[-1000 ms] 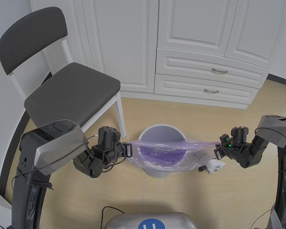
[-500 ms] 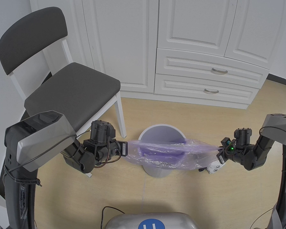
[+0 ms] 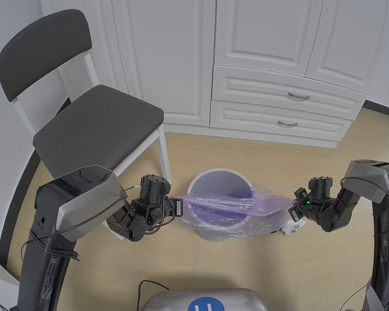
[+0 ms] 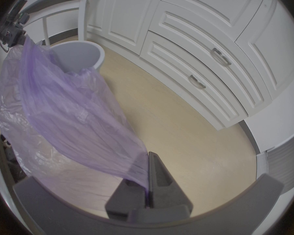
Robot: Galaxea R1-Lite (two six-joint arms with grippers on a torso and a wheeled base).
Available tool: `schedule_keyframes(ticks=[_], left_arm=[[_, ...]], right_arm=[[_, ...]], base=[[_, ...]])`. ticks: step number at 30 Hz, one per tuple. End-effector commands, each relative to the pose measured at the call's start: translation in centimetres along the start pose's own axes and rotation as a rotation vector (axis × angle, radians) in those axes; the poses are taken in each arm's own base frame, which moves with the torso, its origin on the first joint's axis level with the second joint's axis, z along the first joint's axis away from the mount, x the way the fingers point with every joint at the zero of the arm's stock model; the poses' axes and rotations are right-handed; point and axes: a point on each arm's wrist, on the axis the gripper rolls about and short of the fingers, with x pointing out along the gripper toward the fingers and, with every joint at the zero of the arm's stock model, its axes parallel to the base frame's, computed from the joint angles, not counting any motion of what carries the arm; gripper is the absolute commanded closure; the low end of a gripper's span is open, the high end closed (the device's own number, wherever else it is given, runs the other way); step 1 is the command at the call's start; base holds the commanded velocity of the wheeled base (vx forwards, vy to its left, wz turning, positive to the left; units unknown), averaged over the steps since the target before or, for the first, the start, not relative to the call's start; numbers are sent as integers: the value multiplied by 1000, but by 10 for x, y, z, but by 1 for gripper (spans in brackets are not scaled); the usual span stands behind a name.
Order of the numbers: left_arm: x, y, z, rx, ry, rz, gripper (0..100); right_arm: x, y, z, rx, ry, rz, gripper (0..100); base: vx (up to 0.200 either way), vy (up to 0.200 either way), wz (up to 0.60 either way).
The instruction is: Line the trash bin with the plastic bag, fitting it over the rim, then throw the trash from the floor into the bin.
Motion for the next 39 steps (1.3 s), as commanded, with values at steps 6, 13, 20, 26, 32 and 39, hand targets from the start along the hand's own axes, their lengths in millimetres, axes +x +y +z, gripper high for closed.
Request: schedule_keyframes(ticks=[6,13,20,26,32,39], left_arm=[[29,-5,-9,-84,-54,54,100],[24,1,8,-100,-105,59,100],[3,21,17,-45,-73,63,100],[7,27,6,-16,-42,57,100],[9,25,-1,-10,-28,54,100],[10,24,0,-13,-32,52,100]], right_arm=[[32,28,19,176,-67,-56,100],[27,26,27,198,-128,-70,100],[11,17,33,192,-147,-74,100],[18,17,21,164,-107,-75,100],[25,20,10,141,-66,-64,100],[24,20,13,142,-77,-66,100]], base=[[0,0,0],[0,0,0],[0,0,0],[0,0,0],[0,0,0],[0,0,0]])
